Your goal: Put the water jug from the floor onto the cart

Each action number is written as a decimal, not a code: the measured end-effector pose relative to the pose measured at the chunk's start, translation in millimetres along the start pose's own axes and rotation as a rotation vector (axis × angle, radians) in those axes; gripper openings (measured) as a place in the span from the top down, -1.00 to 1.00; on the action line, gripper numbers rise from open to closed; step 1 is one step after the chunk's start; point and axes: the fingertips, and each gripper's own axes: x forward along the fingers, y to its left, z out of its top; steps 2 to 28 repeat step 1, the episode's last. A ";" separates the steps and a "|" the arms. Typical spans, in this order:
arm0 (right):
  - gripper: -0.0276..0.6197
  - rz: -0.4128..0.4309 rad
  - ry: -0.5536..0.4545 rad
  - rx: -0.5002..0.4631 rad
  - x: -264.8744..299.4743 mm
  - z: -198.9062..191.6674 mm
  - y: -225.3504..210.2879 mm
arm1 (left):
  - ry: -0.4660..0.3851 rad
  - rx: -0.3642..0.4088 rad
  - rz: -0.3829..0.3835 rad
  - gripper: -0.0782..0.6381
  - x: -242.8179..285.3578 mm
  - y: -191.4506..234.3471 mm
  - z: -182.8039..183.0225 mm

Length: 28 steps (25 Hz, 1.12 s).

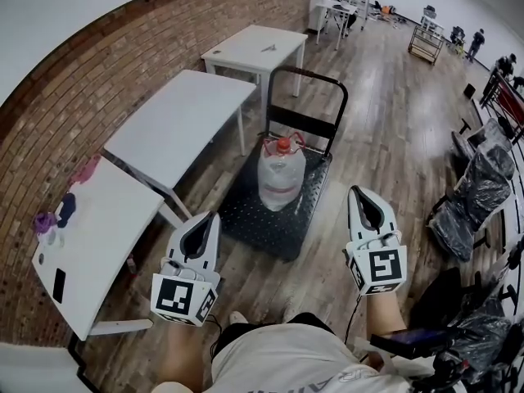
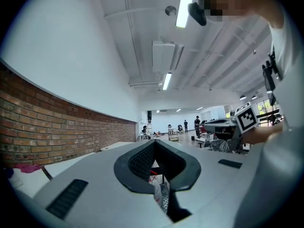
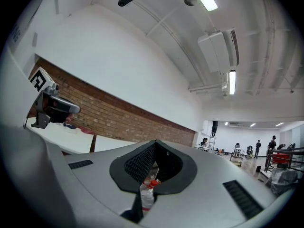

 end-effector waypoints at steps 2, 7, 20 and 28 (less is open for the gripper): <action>0.91 0.001 -0.001 0.001 -0.1 0.4 0.2 | 0.001 0.002 0.000 0.78 -0.8 -0.4 0.0; 0.91 0.001 -0.001 0.001 -0.1 0.4 0.2 | 0.001 0.002 0.000 0.78 -0.8 -0.4 0.0; 0.91 0.001 -0.001 0.001 -0.1 0.4 0.2 | 0.001 0.002 0.000 0.78 -0.8 -0.4 0.0; 0.91 0.001 -0.001 0.001 -0.1 0.4 0.2 | 0.001 0.002 0.000 0.78 -0.8 -0.4 0.0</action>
